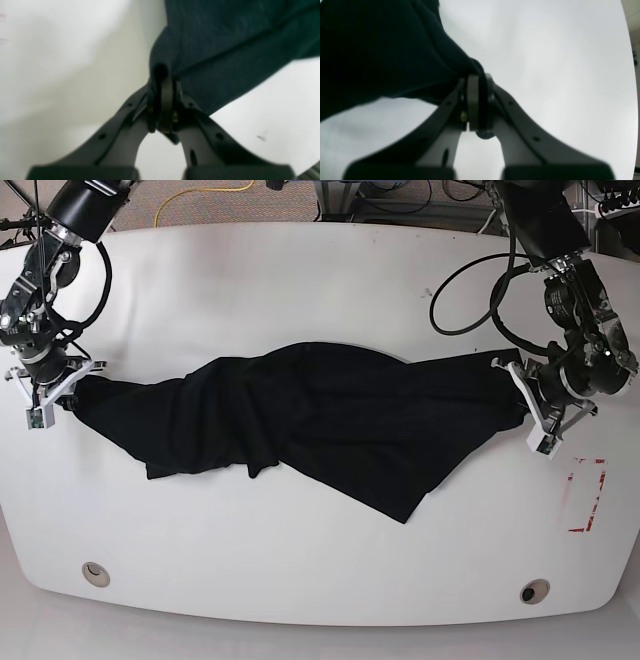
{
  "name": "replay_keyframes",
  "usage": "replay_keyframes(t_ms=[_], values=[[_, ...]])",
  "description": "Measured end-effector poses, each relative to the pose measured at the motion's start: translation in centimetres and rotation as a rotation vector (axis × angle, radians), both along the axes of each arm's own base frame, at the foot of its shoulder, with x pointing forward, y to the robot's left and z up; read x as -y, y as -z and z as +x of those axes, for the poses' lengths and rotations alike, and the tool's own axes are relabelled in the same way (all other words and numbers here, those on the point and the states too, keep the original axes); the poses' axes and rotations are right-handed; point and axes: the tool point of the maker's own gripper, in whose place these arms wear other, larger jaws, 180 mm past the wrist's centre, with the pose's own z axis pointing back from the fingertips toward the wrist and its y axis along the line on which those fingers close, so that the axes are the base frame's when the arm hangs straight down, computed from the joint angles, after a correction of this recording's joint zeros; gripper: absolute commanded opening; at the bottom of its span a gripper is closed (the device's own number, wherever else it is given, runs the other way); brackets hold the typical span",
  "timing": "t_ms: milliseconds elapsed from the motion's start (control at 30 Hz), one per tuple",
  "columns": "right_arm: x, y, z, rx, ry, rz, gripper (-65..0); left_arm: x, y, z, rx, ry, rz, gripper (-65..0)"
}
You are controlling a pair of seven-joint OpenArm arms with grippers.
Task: Fold the T-shirt properly
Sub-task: 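Stretch the shirt taut between both grippers, twisting it lengthwise, then lift the stretched shirt with both grippers and swing it across the table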
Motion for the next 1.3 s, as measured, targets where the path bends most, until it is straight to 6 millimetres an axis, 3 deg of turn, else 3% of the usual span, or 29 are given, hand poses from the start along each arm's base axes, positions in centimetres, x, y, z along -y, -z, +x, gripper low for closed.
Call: replay_keyframes(t_ms=[233, 600, 767, 967, 1300], values=[[0.9, -1.5, 1.2, 0.004, 0.006, -0.023, -65.0, -0.5, -2.2, 0.3, 0.059, 0.016, 0.049, -65.0], [2.0, -5.9, 4.4, 0.087, 0.005, -0.05, -65.0, -3.7, -6.8, 2.9, 0.185, -0.083, 0.06, -65.0], [2.1, -8.2, 5.9, 0.121, 0.009, -0.051, -65.0, -5.1, -9.5, 5.2, 0.262, -0.131, 0.022, -65.0], [2.3, -10.4, 8.9, 0.107, -0.013, -0.039, -65.0, -6.9, -9.1, 7.2, 0.187, -0.191, 0.003, -65.0], [2.5, -16.7, 13.0, 0.149, -0.043, -0.099, -65.0, -6.8, -14.0, 12.5, 0.262, -0.185, -0.106, -65.0]])
